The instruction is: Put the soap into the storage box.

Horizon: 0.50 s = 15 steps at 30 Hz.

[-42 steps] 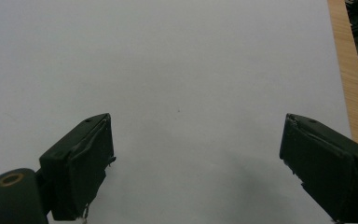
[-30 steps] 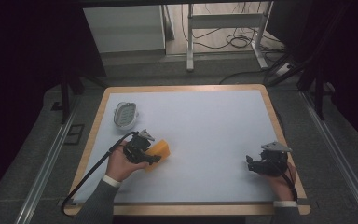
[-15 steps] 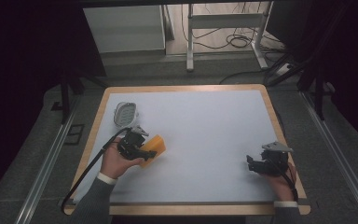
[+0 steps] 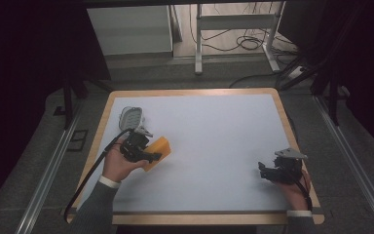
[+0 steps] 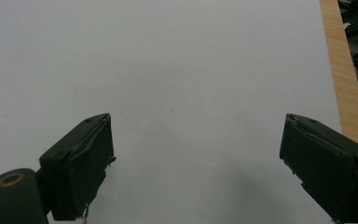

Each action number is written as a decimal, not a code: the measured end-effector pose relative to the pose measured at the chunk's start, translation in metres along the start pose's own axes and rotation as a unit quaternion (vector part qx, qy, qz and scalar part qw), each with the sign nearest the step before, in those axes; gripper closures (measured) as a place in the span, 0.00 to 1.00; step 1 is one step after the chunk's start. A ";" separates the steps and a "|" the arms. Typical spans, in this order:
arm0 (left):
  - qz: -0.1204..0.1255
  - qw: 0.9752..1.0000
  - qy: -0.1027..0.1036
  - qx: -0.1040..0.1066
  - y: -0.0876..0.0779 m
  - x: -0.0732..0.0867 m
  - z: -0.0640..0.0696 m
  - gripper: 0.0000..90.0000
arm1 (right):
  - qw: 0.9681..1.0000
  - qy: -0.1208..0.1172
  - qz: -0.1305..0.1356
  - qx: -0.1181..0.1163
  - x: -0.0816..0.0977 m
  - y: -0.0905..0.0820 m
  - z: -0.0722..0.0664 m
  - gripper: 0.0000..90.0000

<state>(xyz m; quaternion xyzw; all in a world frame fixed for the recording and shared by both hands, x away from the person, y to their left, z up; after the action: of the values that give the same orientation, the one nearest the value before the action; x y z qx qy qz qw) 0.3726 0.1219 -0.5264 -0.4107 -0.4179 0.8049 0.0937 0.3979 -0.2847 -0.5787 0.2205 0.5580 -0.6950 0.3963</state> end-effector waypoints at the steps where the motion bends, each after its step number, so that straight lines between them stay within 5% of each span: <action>1: 0.004 1.000 -0.002 -0.002 -0.002 -0.002 -0.001 0.68 | 1.000 0.000 0.001 0.001 0.000 0.000 0.000 0.11; 15: 0.011 1.000 -0.004 -0.010 -0.013 -0.009 -0.011 0.68 | 1.000 -0.002 0.003 0.001 0.000 0.000 0.001 0.11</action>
<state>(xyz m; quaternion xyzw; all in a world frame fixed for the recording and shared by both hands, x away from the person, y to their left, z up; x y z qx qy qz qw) 0.3844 0.1322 -0.5146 -0.4133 -0.4220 0.8030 0.0792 0.3983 -0.2855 -0.5786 0.2209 0.5556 -0.6950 0.3995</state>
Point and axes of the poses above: each handheld gripper's, and its own axes: y roughly forward along the jaws, x roughly out of its underside, z roughly to its right, the point moved 10 cm from there along y, roughly forward along the jaws, and after that the axes turned 14 degrees about x, right-handed, at the moved point
